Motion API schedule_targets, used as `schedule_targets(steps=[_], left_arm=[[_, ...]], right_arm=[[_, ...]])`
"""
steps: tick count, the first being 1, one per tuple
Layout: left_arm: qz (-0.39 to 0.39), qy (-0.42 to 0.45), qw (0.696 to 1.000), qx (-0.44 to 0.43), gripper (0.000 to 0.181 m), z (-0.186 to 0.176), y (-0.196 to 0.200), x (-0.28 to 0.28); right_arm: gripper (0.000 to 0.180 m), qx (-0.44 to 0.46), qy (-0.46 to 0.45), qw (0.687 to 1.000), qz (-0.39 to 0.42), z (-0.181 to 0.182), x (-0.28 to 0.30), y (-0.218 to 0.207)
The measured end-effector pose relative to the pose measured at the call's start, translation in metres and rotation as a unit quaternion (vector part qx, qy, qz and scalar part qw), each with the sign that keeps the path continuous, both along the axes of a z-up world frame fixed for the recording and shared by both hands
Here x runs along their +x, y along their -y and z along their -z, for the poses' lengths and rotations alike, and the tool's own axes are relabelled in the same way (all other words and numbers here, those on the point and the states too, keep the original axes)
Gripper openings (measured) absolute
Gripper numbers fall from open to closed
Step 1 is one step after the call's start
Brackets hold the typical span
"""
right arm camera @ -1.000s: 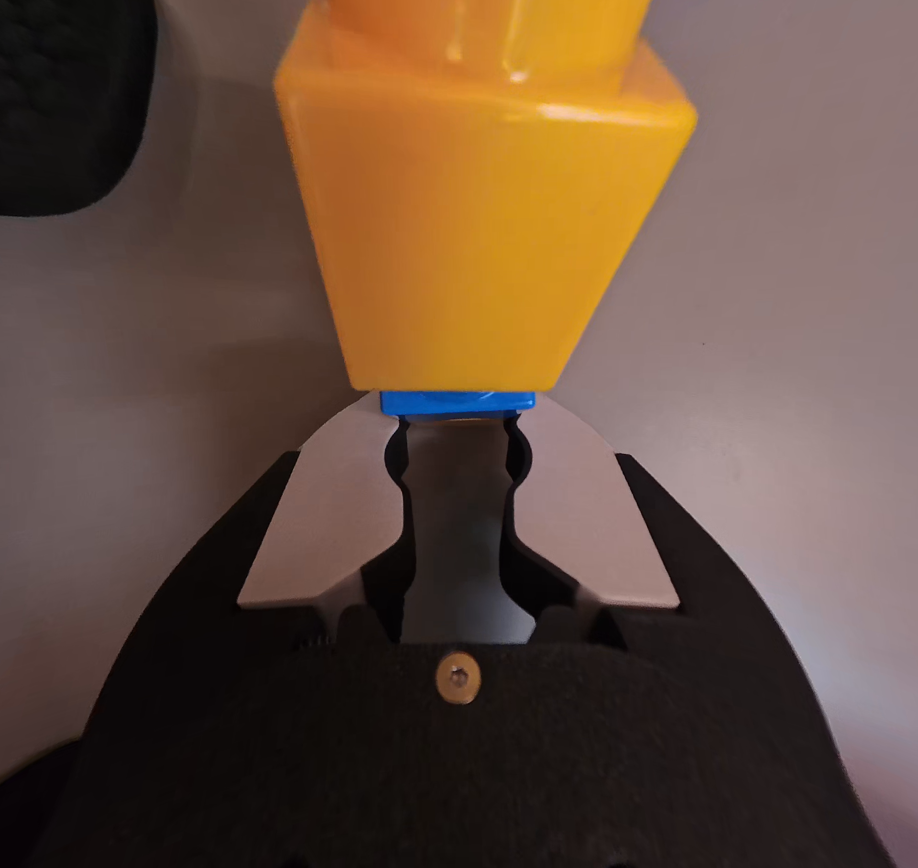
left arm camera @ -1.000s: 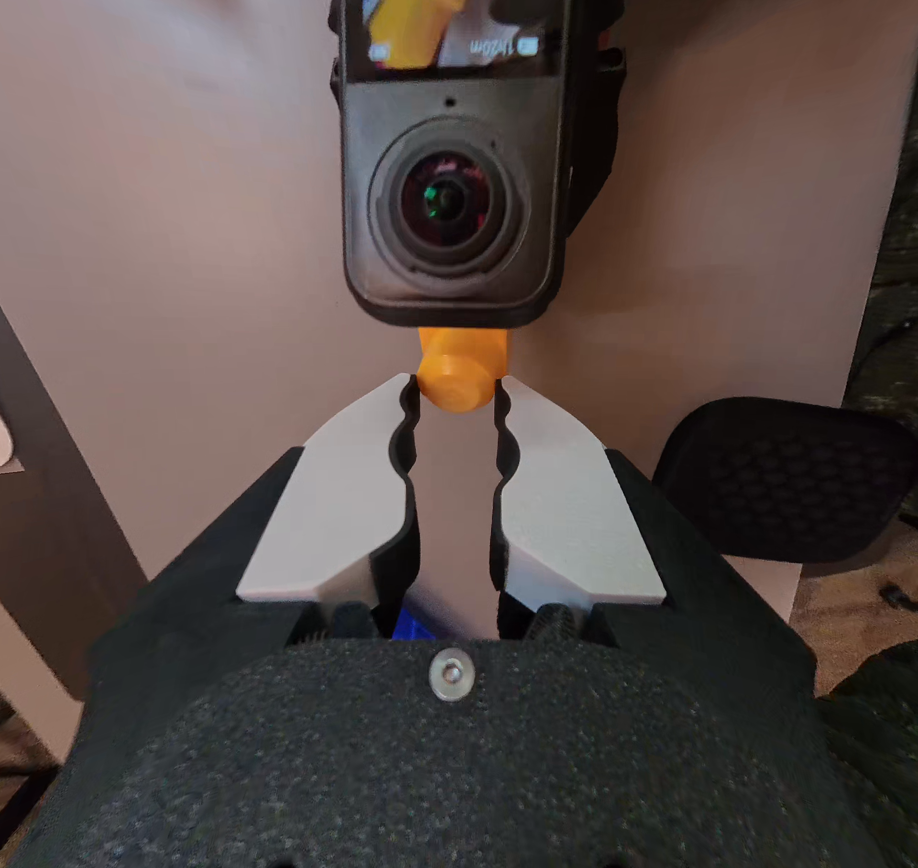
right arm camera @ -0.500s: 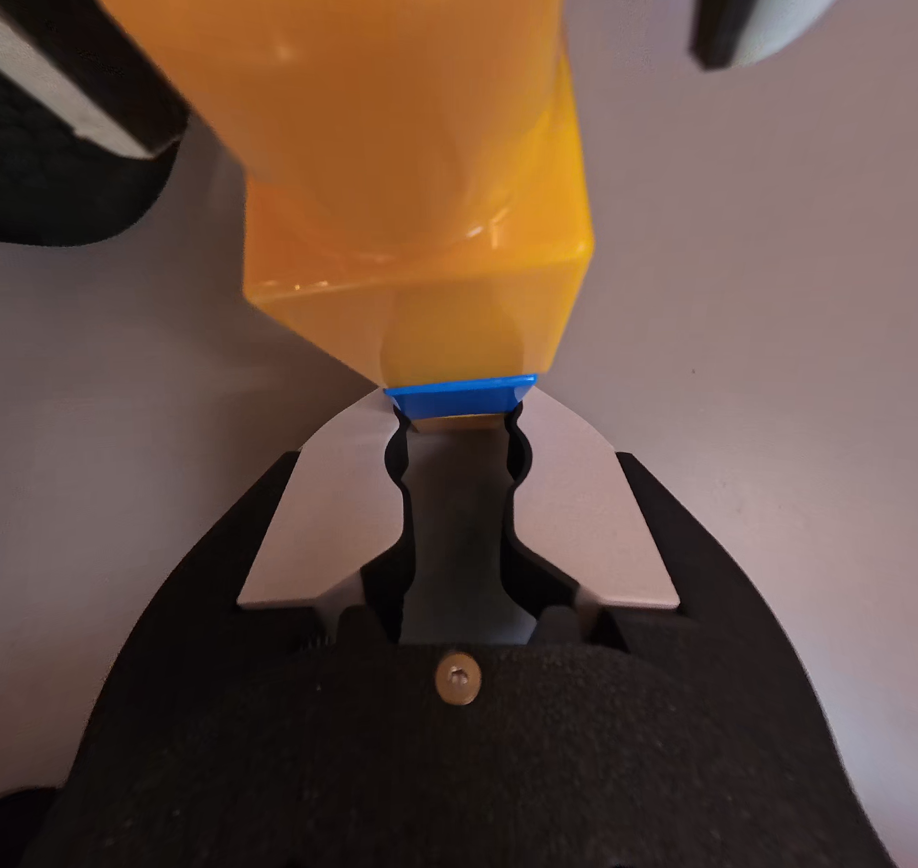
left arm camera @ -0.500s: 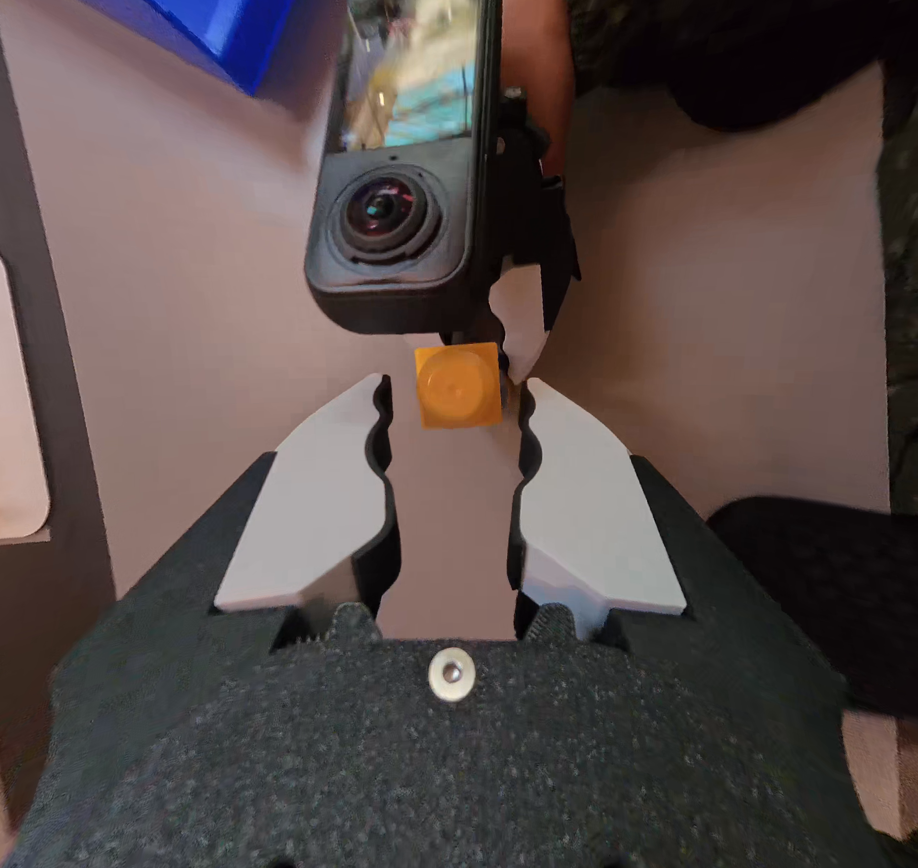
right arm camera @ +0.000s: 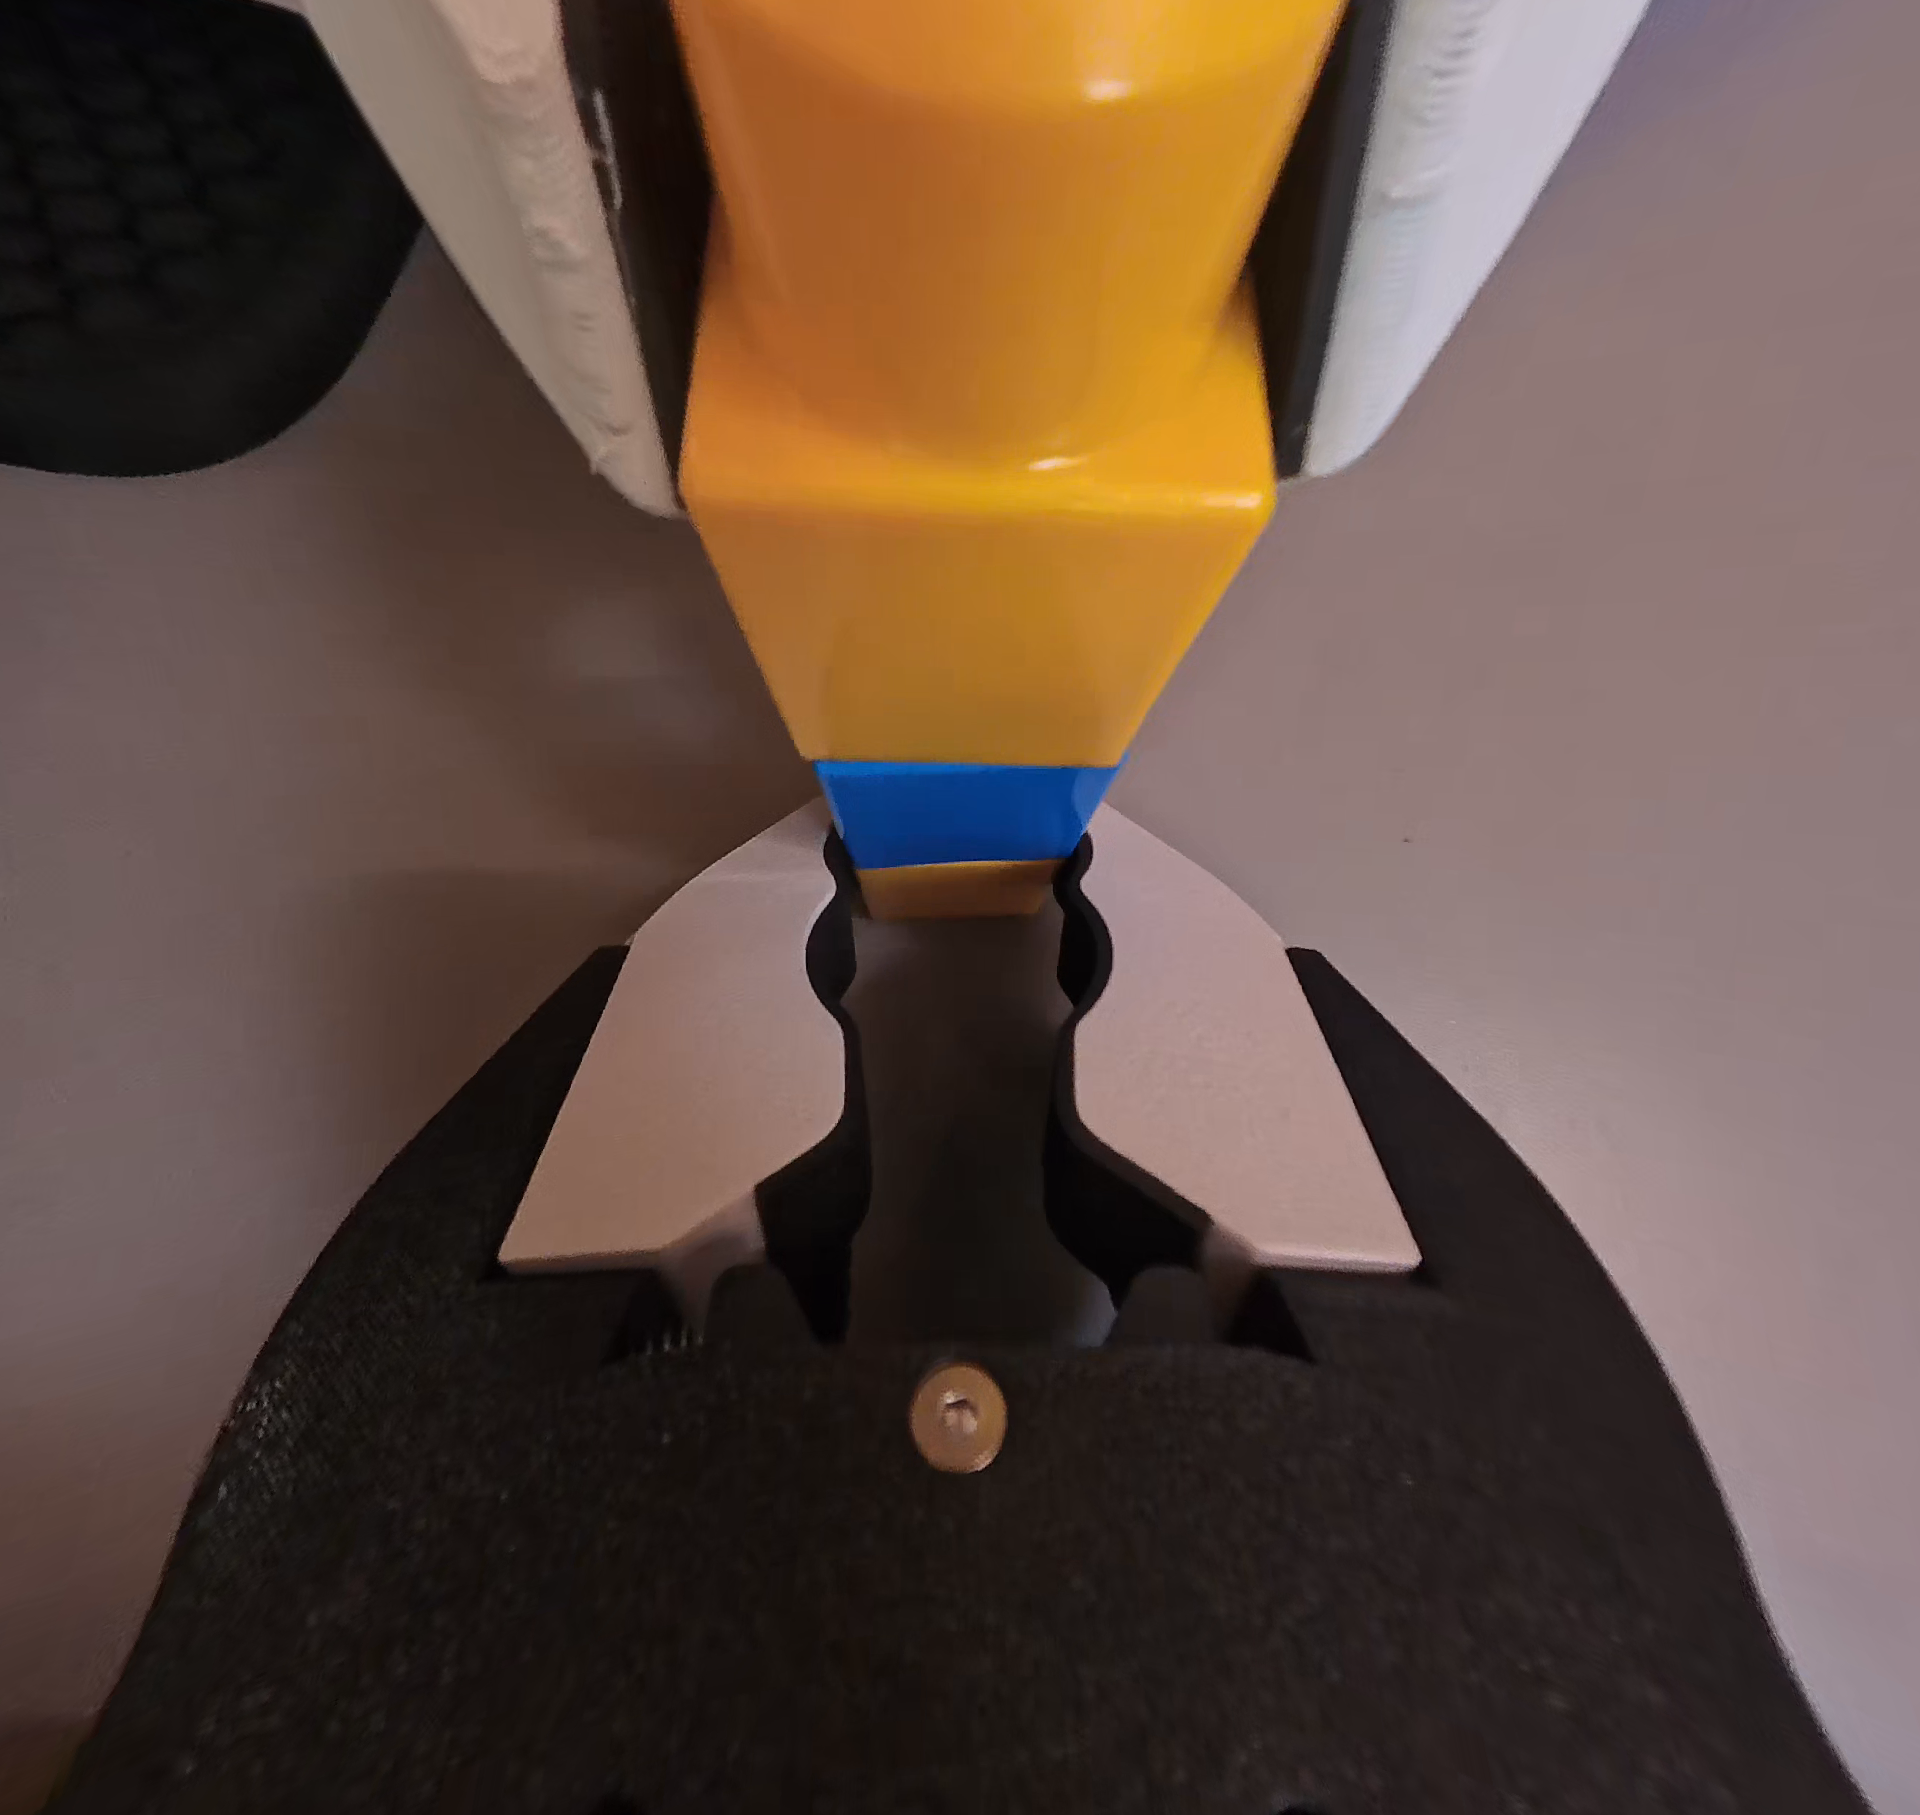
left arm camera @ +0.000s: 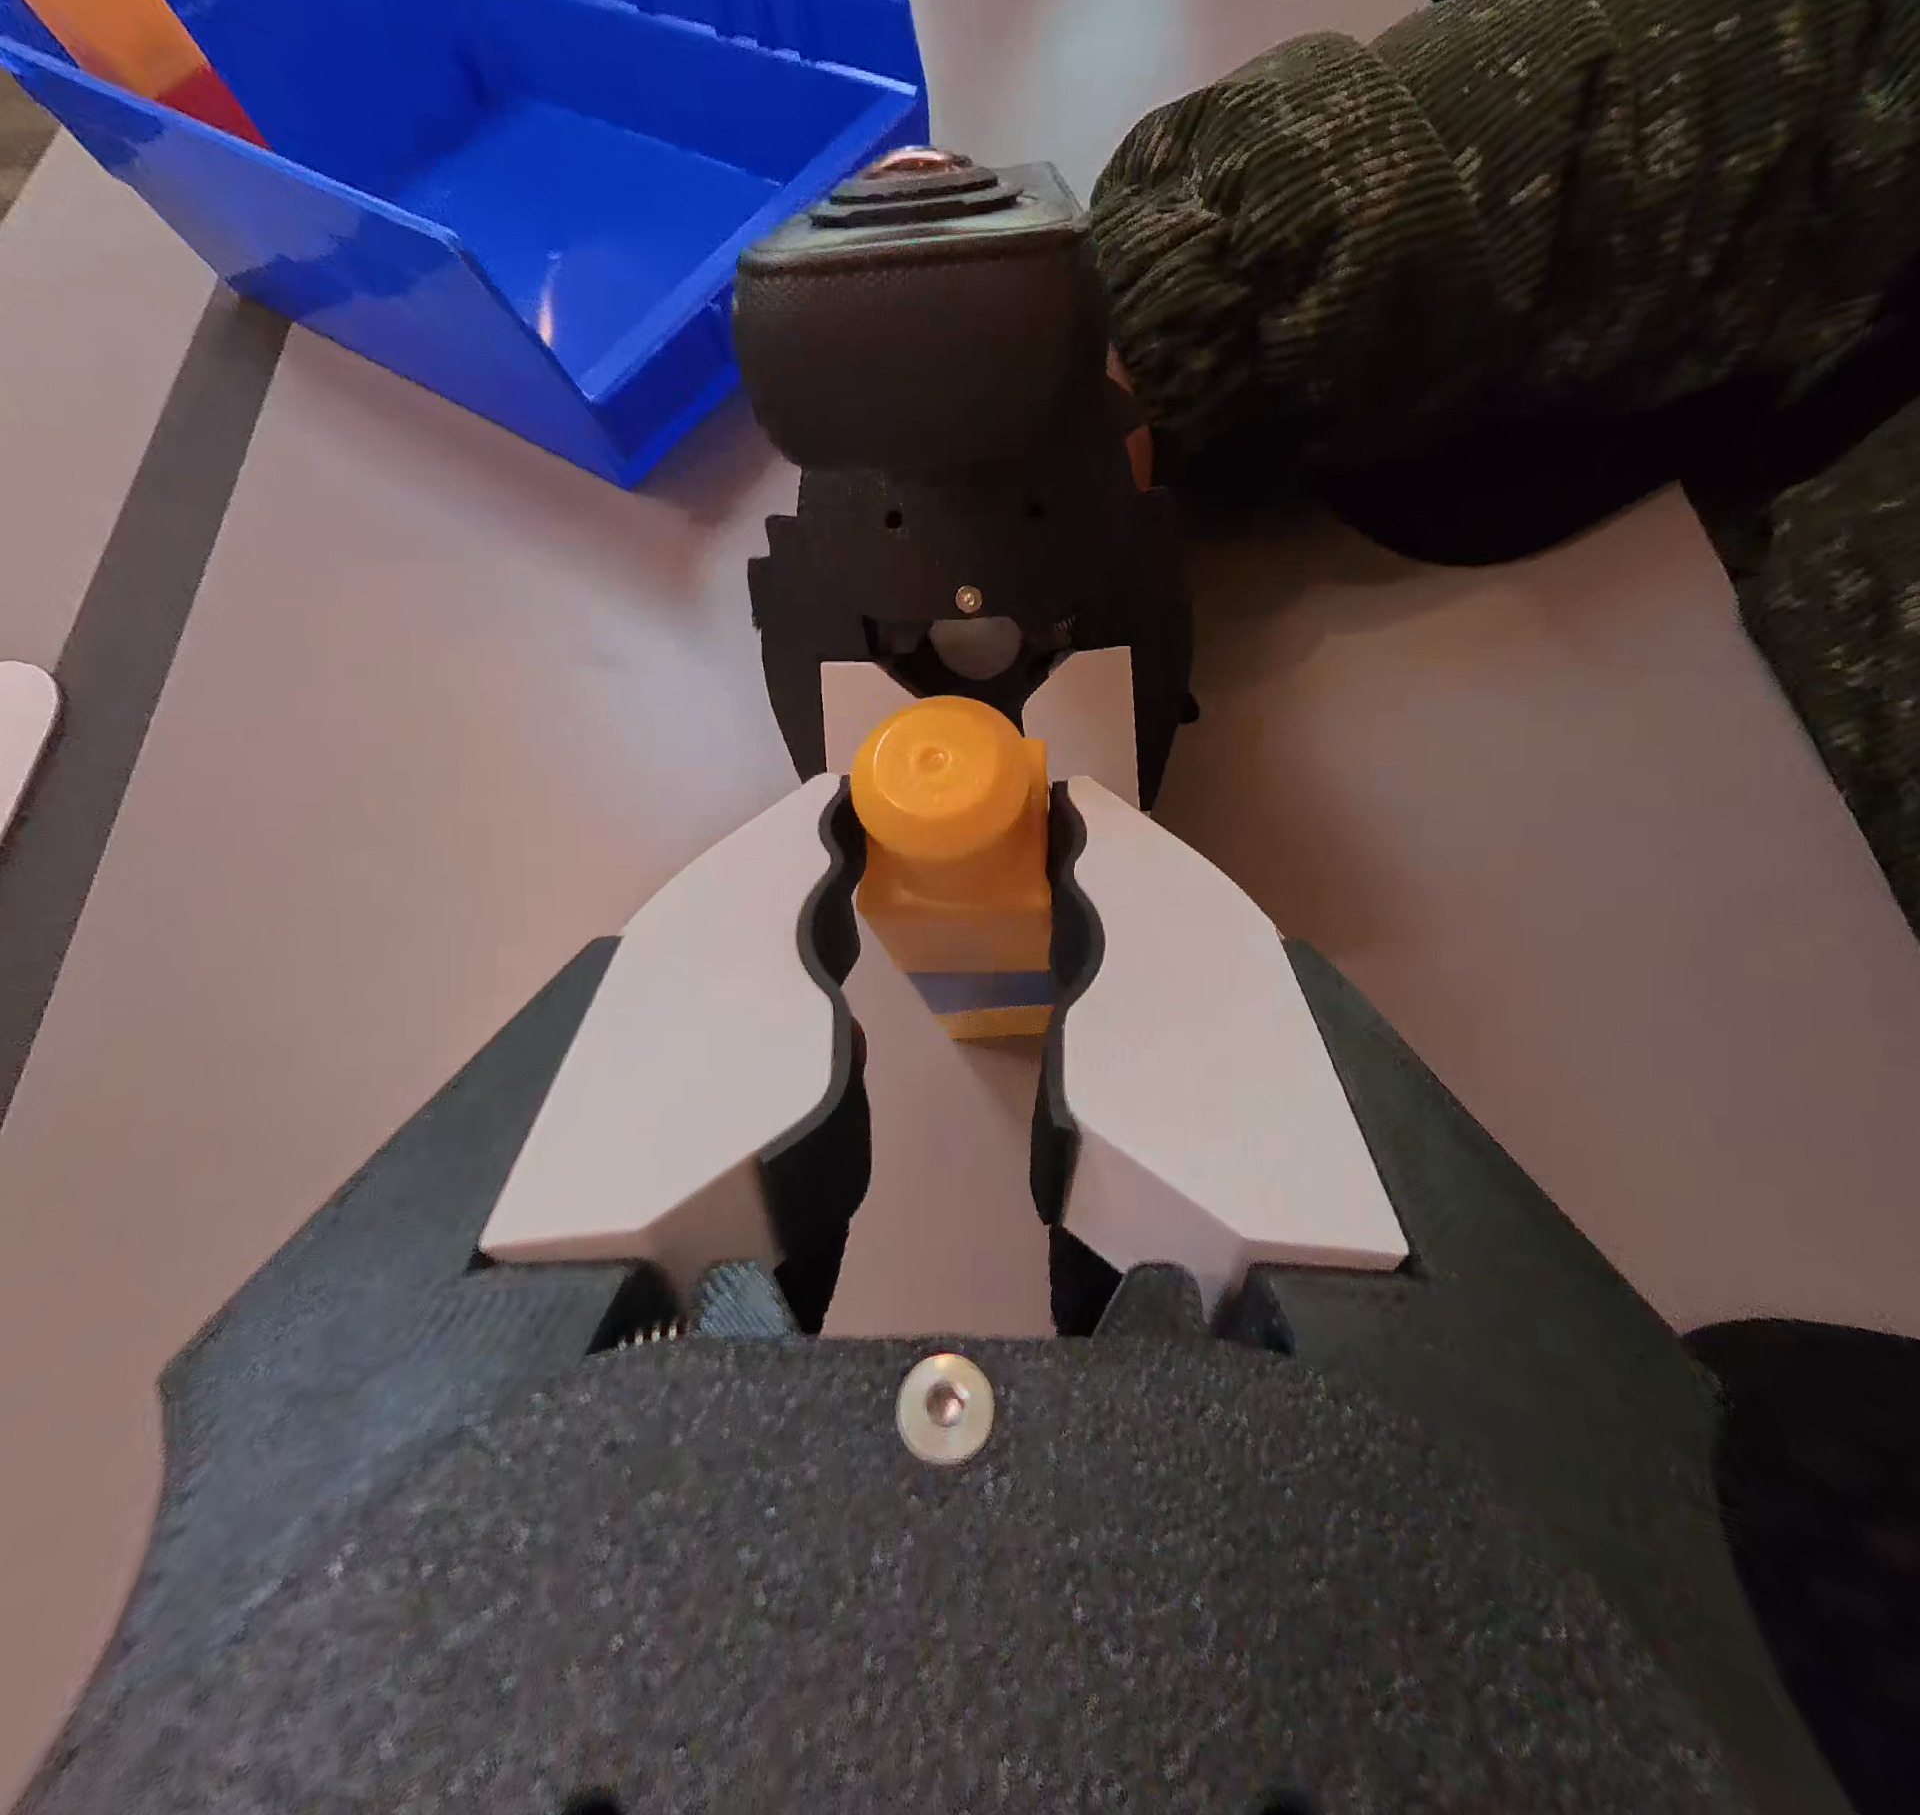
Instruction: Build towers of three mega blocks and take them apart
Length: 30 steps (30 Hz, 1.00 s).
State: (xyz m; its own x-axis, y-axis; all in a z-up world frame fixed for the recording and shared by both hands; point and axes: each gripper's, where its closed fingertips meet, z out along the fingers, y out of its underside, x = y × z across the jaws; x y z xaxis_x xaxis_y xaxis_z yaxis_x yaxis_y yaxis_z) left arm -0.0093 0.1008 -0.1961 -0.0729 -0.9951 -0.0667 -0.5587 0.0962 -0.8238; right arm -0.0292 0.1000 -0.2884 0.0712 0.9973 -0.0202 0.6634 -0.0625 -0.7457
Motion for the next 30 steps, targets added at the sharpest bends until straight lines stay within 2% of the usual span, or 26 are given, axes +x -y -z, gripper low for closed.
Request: schedule_targets(steps=[5, 11, 21, 30], left_arm=[[-0.001, 0.074, 0.997, -0.008, 0.036, -0.004, 0.002, 0.005], [-0.027, 0.089, 0.995, 0.025, 0.036, -0.015, -0.004, 0.007], [-0.053, 0.102, 0.993, 0.026, 0.036, -0.019, -0.007, 0.009], [-0.045, 0.131, 0.990, -0.013, 0.035, -0.022, -0.005, 0.006]], right_arm=[[0.036, -0.013, -0.018, 1.000, -0.004, -0.002, -0.003, 0.004], [0.036, -0.008, -0.030, 0.999, 0.017, -0.011, -0.001, -0.004], [0.036, -0.008, -0.032, 0.999, 0.025, -0.015, 0.003, -0.006], [0.036, -0.015, -0.039, 0.999, 0.018, -0.017, 0.003, -0.003]])
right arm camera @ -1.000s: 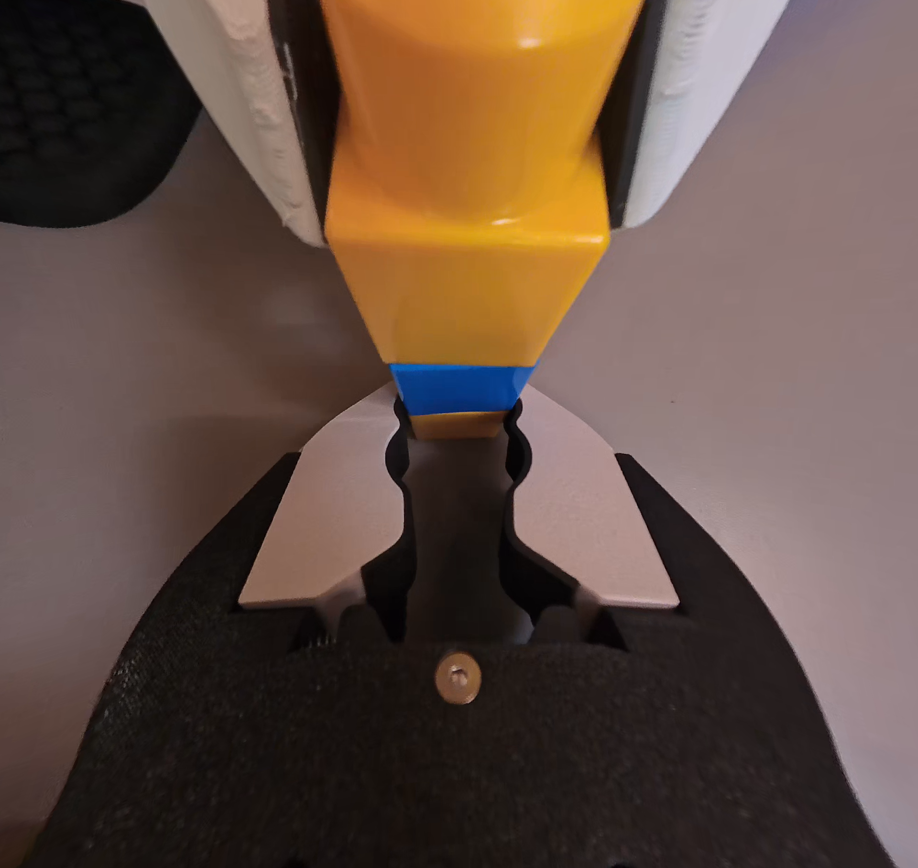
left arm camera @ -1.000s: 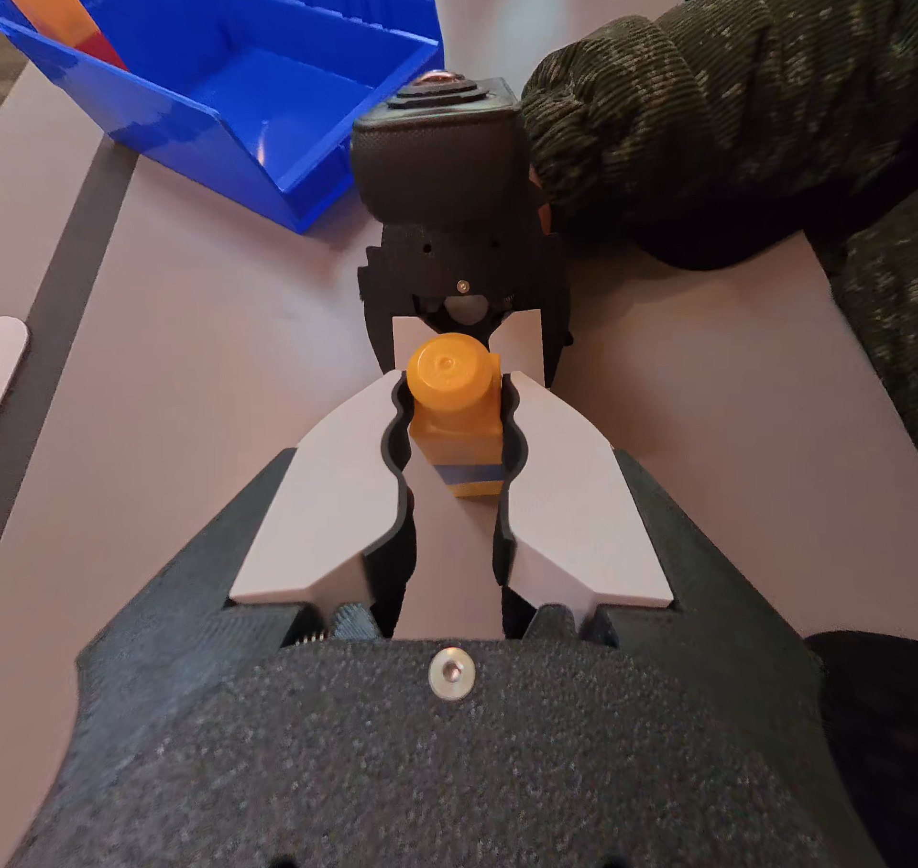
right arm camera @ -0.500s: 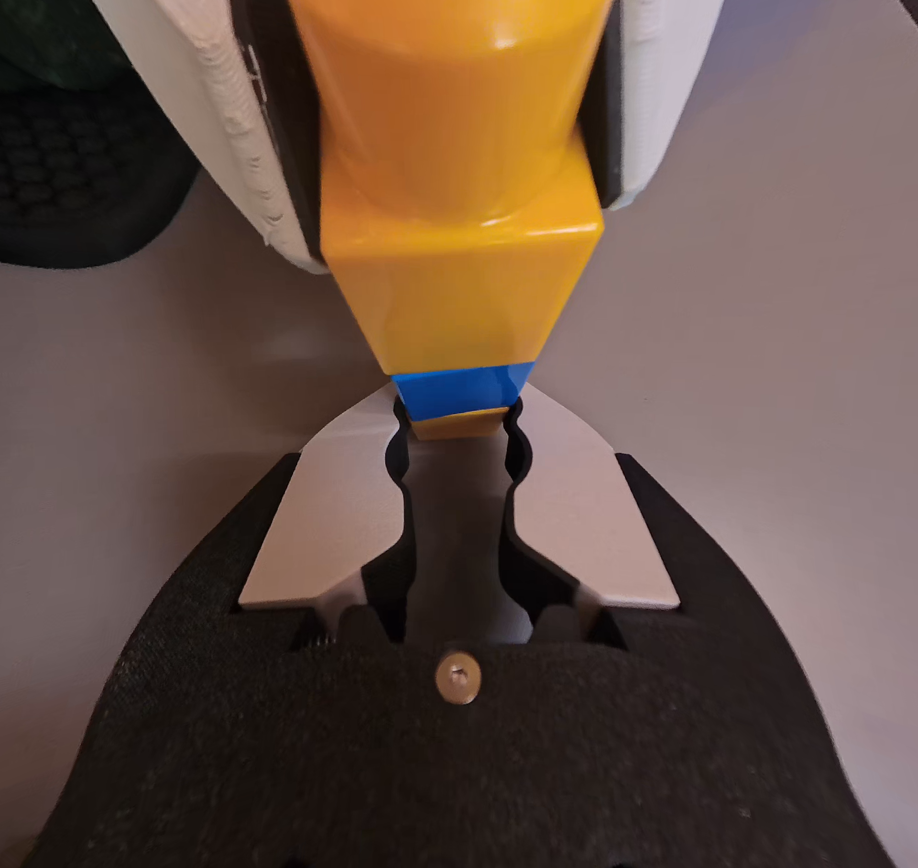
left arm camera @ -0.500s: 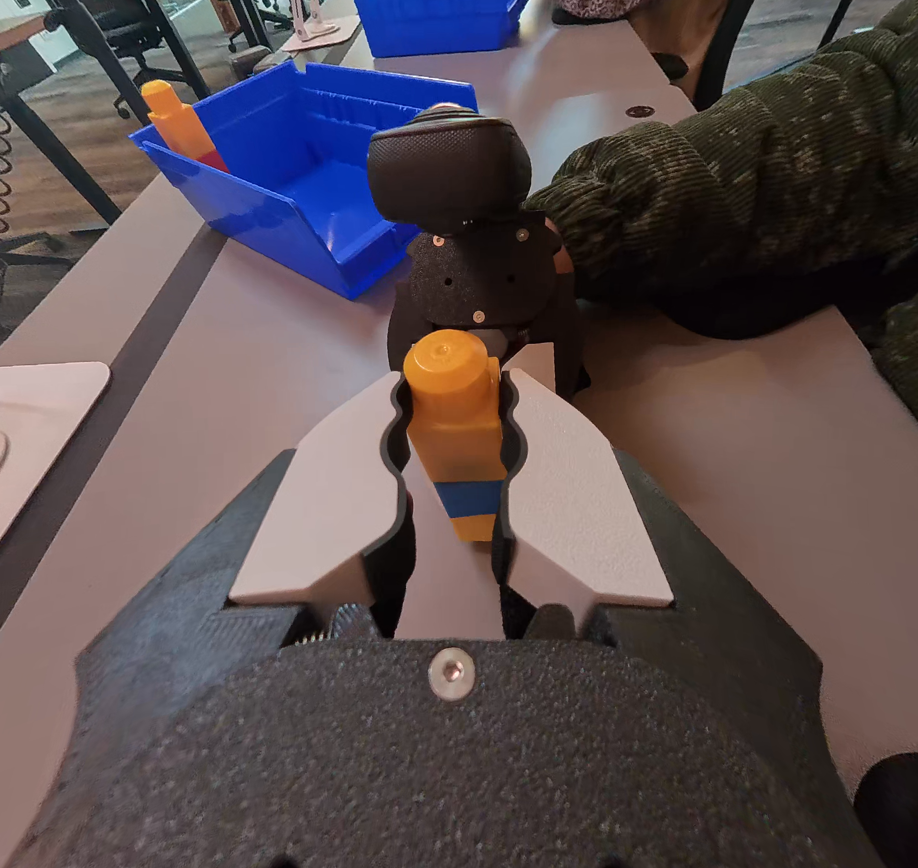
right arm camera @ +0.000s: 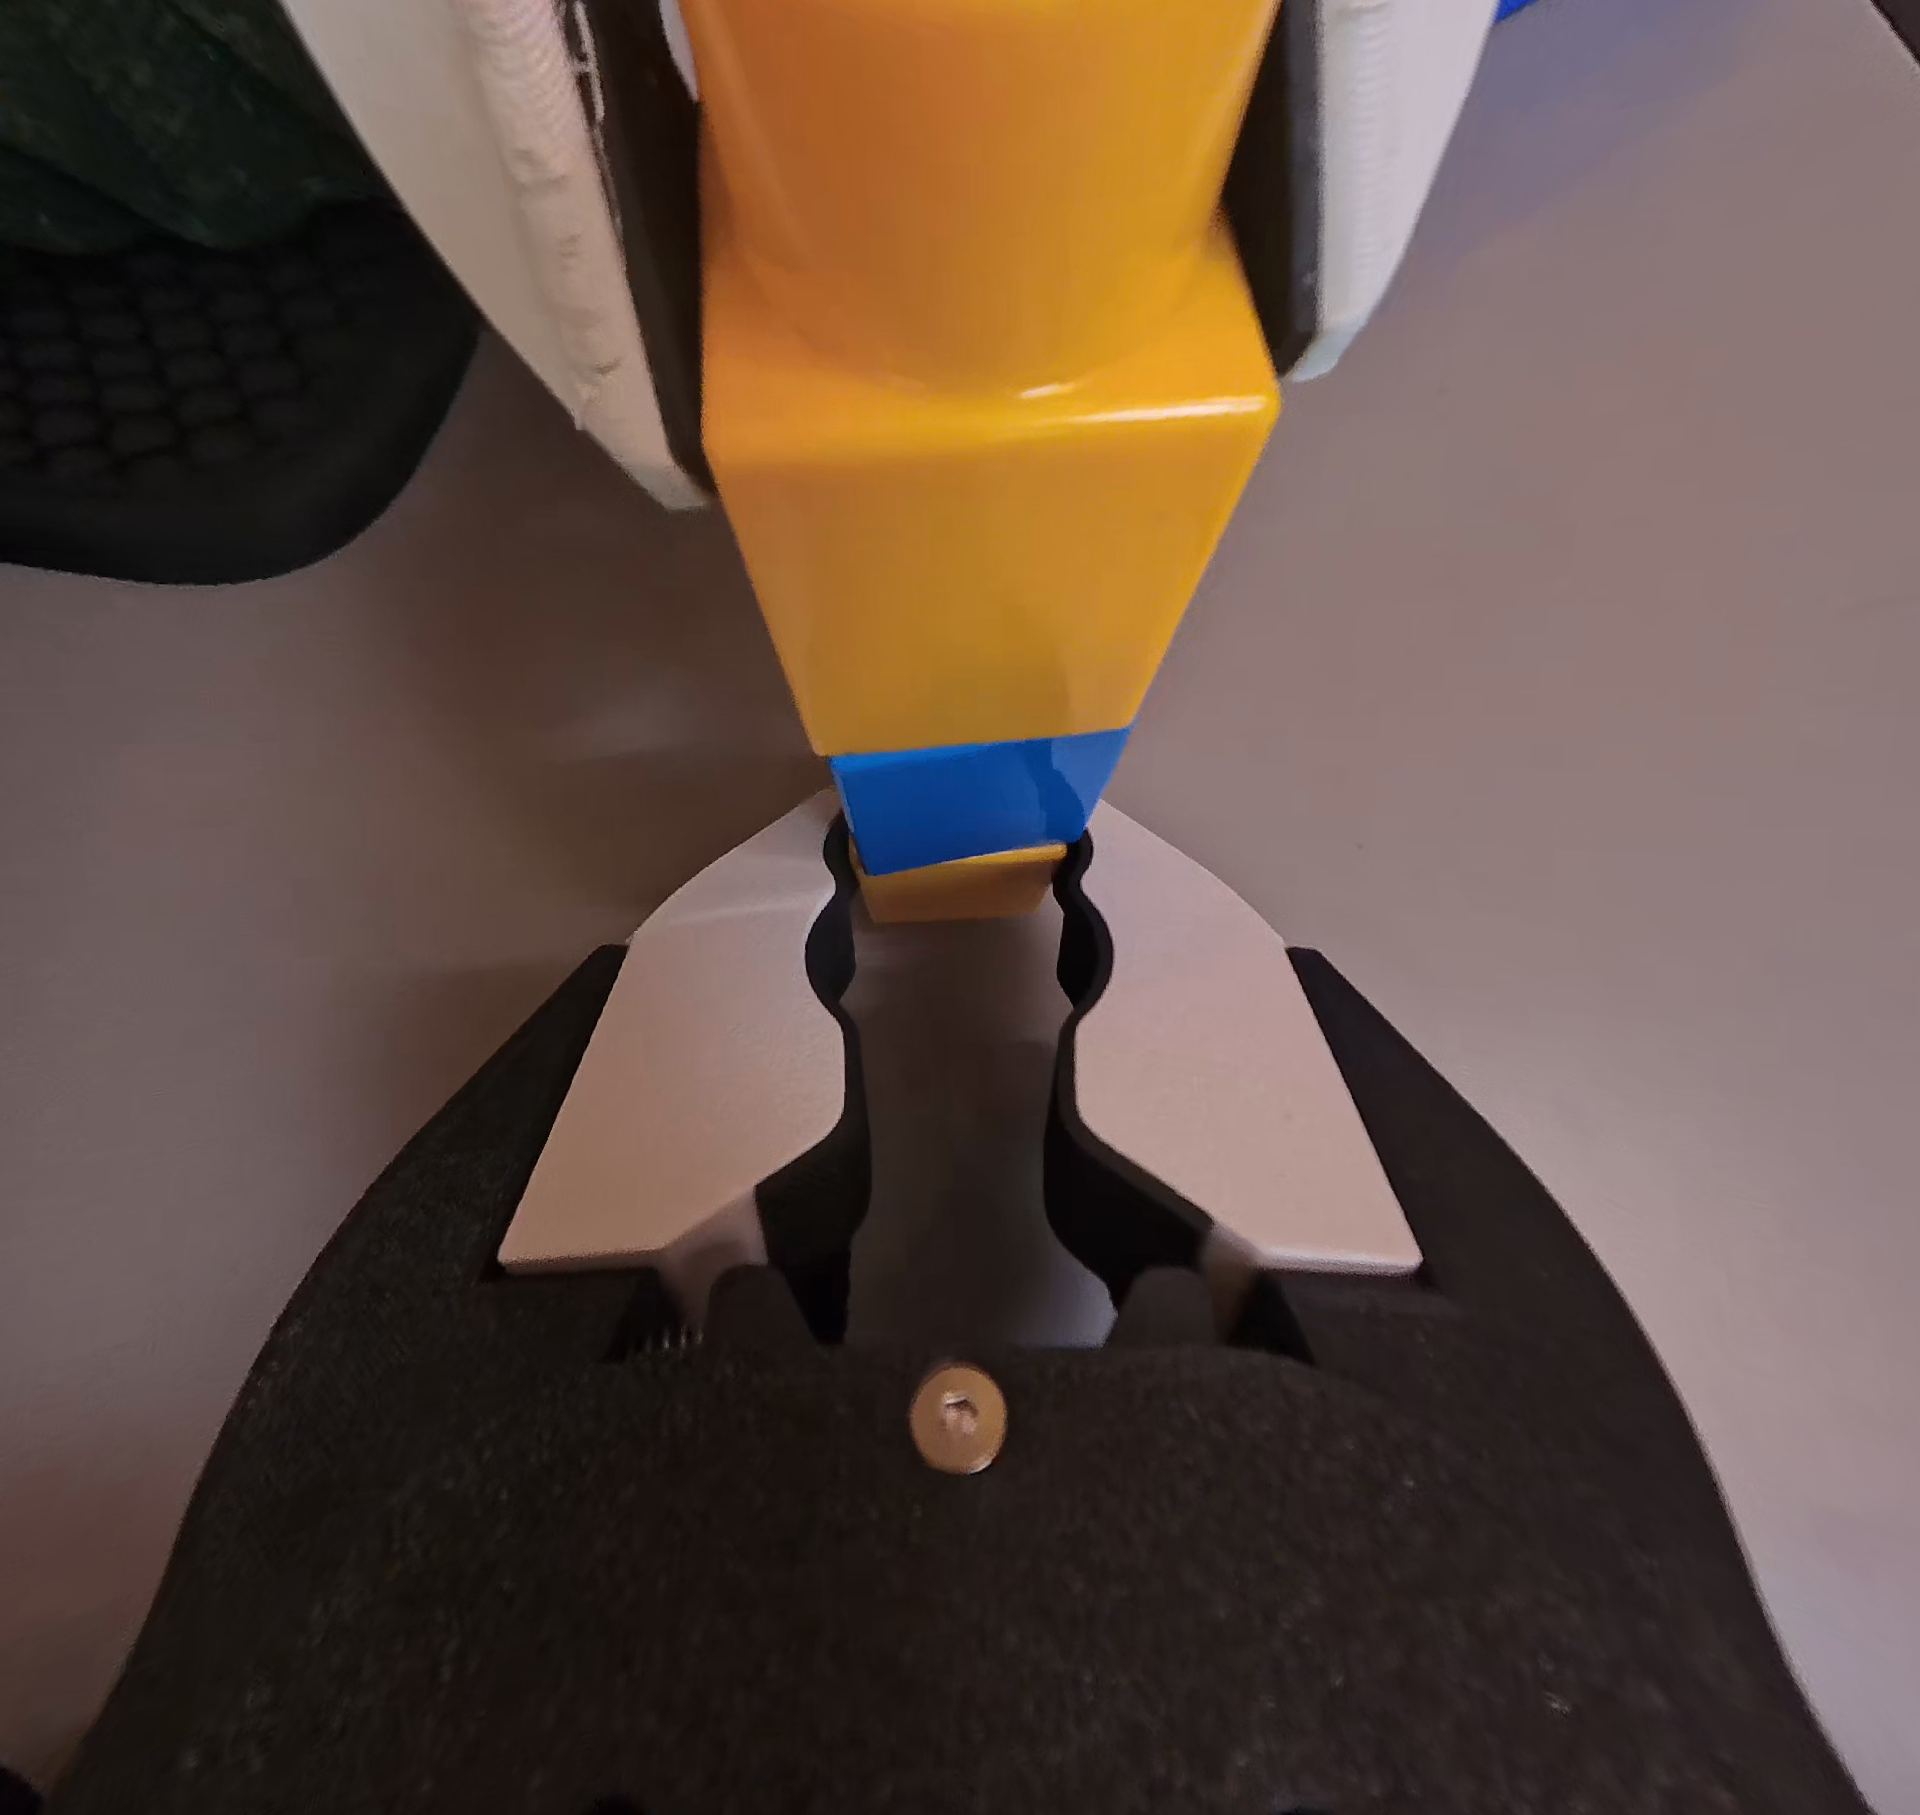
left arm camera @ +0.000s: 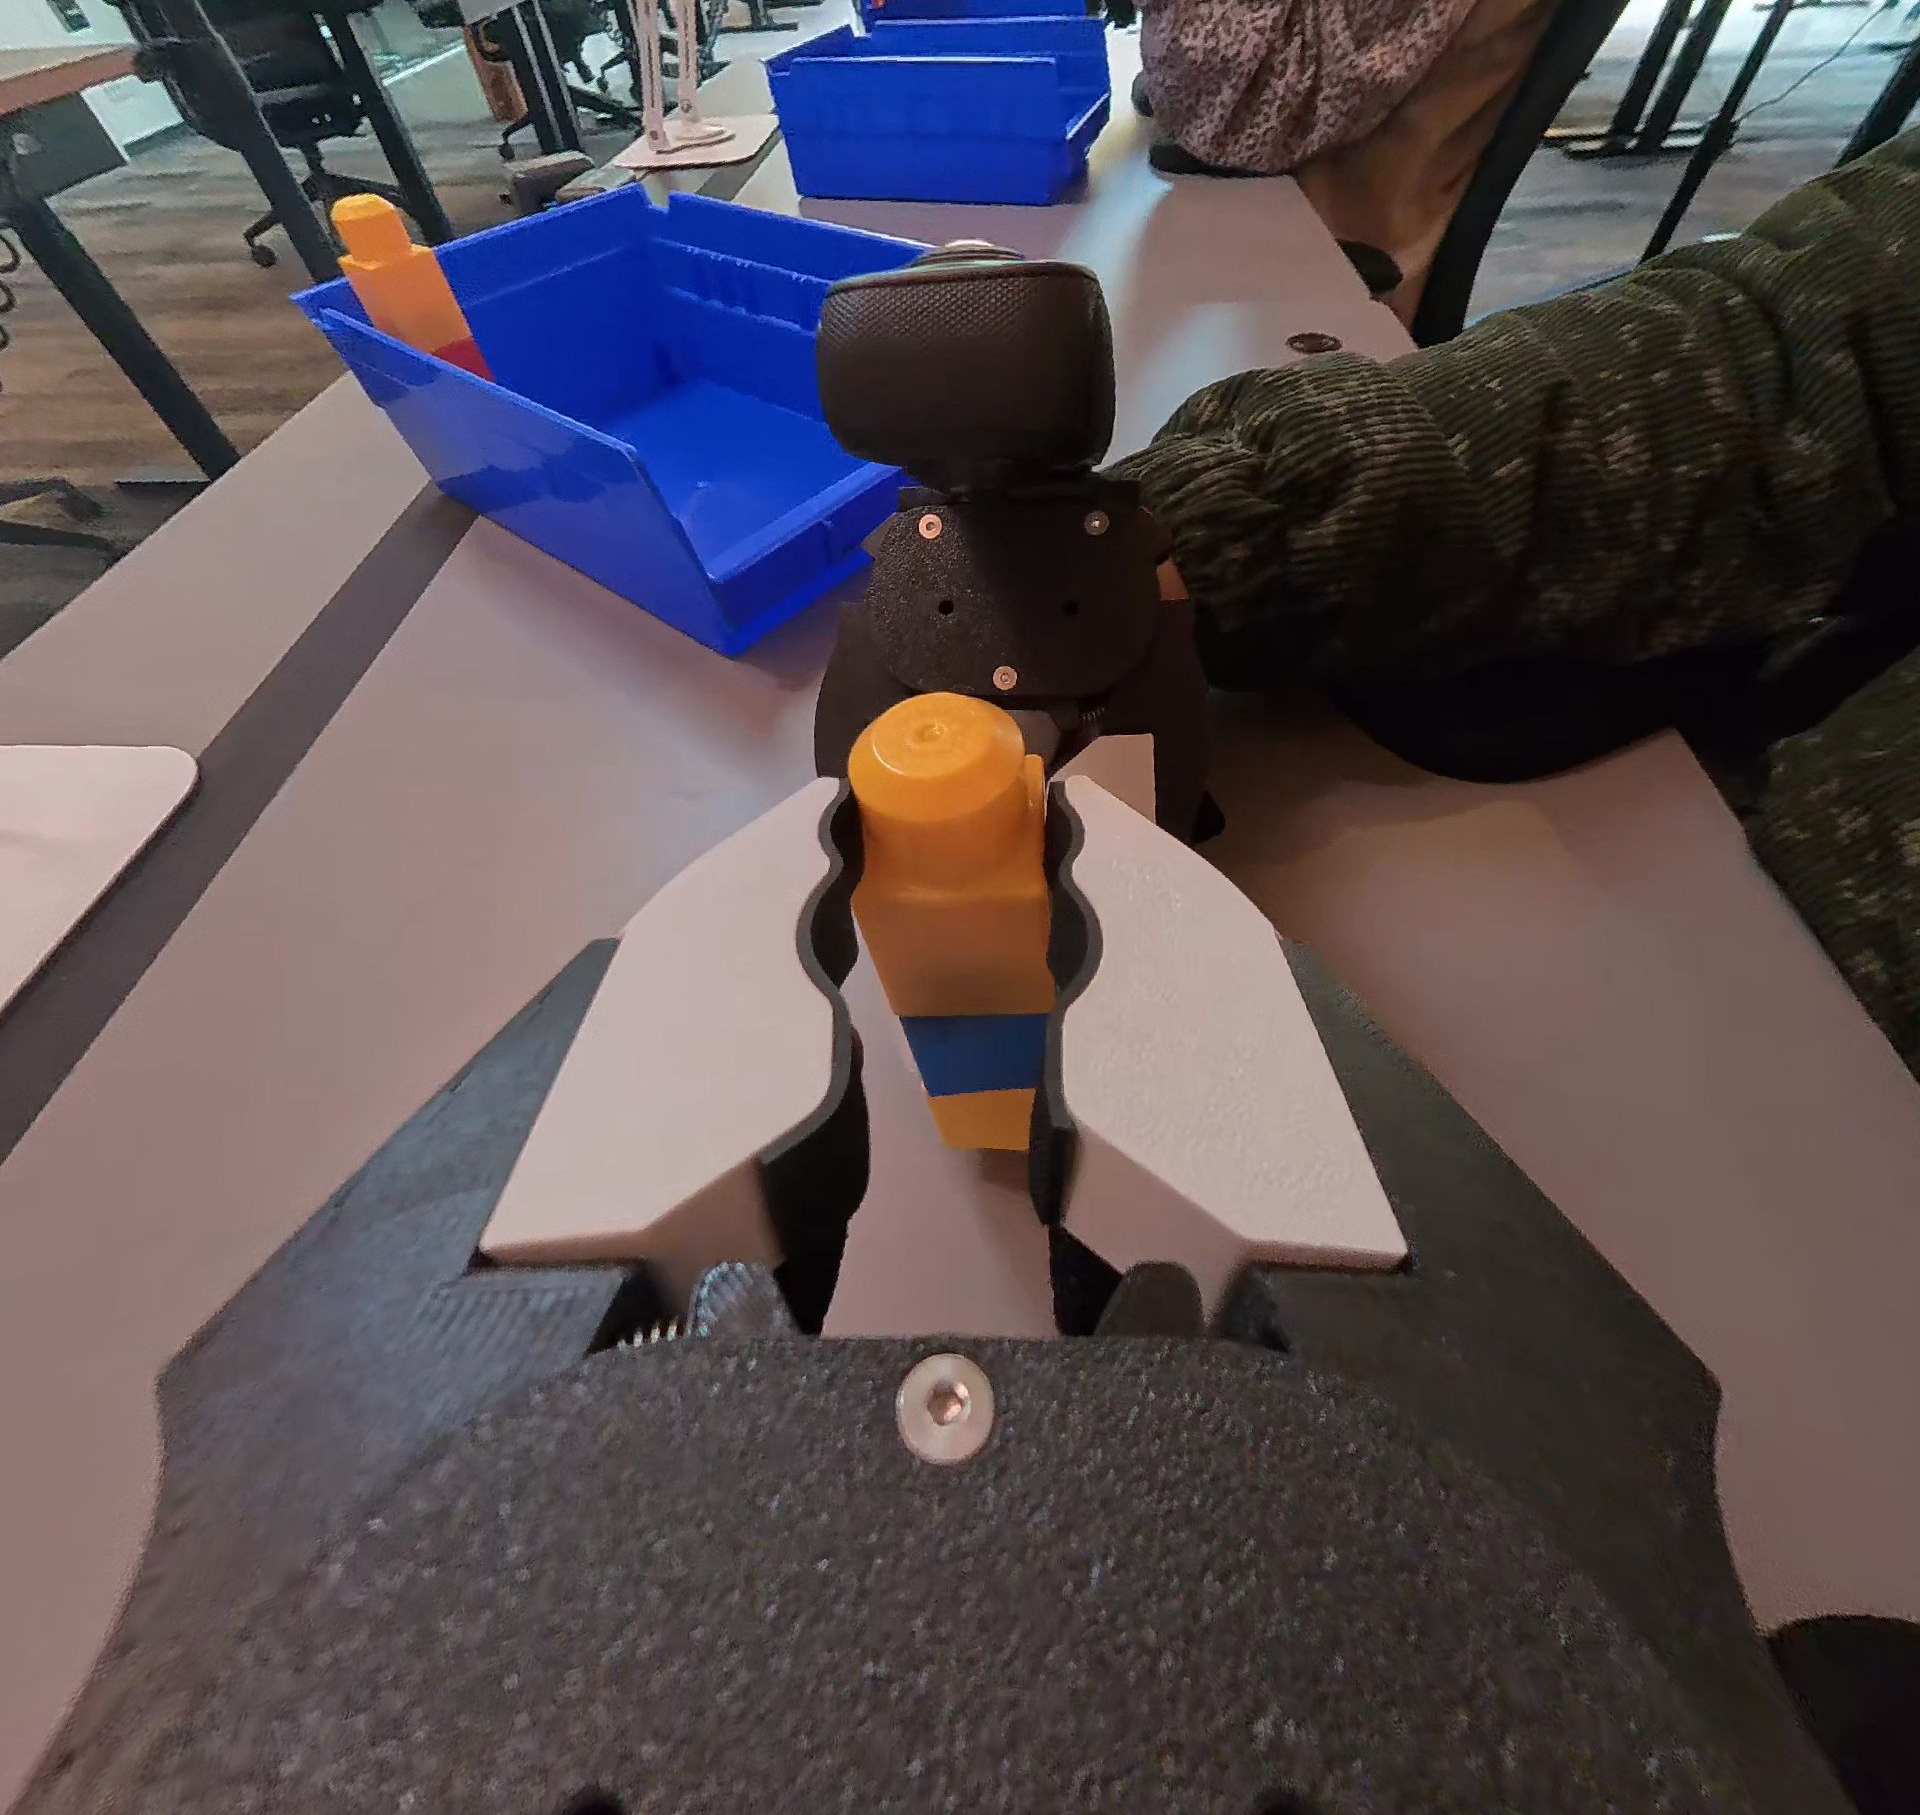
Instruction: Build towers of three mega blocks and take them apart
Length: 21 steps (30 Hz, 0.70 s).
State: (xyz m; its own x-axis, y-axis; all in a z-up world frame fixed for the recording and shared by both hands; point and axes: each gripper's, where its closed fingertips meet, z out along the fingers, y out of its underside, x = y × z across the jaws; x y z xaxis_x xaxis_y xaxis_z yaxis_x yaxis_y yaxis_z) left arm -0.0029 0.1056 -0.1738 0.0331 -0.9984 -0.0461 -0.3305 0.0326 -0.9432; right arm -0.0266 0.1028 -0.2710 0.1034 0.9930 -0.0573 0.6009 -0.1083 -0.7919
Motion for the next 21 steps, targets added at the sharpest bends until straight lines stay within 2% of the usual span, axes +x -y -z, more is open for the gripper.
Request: schedule_targets(steps=[7, 10, 14, 16, 17, 21], left_arm=[[0.012, 0.016, 1.000, -0.013, 0.035, -0.002, 0.002, -0.005], [-0.001, 0.061, 0.998, -0.020, 0.034, -0.014, 0.000, -0.005], [-0.025, 0.031, 0.999, -0.001, 0.057, -0.003, -0.002, -0.001], [-0.036, 0.011, 0.999, 0.015, 0.052, 0.008, -0.003, 0.007], [-0.048, 0.001, 0.998, 0.029, 0.044, 0.013, -0.006, 0.009], [-0.034, 0.004, 0.999, 0.013, 0.039, 0.014, -0.002, 0.011]], right_arm=[[0.036, -0.004, -0.004, 1.000, -0.013, -0.002, 0.001, 0.004], [0.037, -0.006, -0.021, 1.000, -0.007, -0.010, 0.001, 0.002], [0.037, -0.006, -0.040, 0.999, 0.009, -0.026, 0.005, -0.002], [0.037, -0.002, -0.034, 0.999, 0.017, -0.026, 0.007, -0.005], [0.037, -0.001, -0.031, 0.999, 0.017, -0.025, 0.007, -0.005], [0.037, 0.006, -0.020, 1.000, 0.020, -0.023, 0.006, -0.004]])
